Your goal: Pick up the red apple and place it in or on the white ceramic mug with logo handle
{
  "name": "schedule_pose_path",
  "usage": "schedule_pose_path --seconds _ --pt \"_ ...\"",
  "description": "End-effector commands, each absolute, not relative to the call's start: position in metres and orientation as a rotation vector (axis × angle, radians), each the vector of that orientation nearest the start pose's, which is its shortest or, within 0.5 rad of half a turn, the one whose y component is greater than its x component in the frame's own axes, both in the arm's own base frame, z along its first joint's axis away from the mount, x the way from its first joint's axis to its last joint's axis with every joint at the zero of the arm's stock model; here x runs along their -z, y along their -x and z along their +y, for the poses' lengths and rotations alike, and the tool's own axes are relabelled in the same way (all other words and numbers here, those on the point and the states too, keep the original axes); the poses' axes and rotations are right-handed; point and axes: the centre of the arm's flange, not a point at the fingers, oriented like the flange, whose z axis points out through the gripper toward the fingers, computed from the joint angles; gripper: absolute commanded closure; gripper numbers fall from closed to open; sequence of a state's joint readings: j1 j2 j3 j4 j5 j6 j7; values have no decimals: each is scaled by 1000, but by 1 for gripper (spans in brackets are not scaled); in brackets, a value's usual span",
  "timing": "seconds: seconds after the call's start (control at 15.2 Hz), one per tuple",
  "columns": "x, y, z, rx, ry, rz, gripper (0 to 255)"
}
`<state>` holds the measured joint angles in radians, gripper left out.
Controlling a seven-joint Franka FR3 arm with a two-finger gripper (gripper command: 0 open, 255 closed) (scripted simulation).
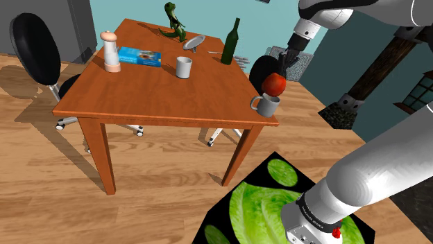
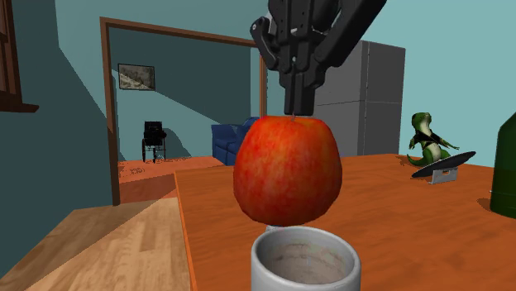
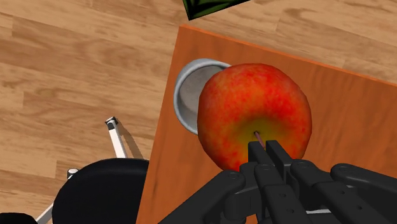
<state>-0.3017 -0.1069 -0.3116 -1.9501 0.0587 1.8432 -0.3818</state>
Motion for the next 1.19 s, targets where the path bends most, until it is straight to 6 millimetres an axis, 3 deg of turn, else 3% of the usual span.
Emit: schedule_pose_path --seconds 0.0,0.2,0.73,0.79,1.12 --pt "-512 -433 -306 59 3037 375 255" --pt "-497 -433 -306 59 3037 375 255" --pt "-497 -433 -306 59 3037 375 255" --pt "-498 -433 -307 59 3037 375 0" --pt "-497 -433 -306 59 3037 375 0"
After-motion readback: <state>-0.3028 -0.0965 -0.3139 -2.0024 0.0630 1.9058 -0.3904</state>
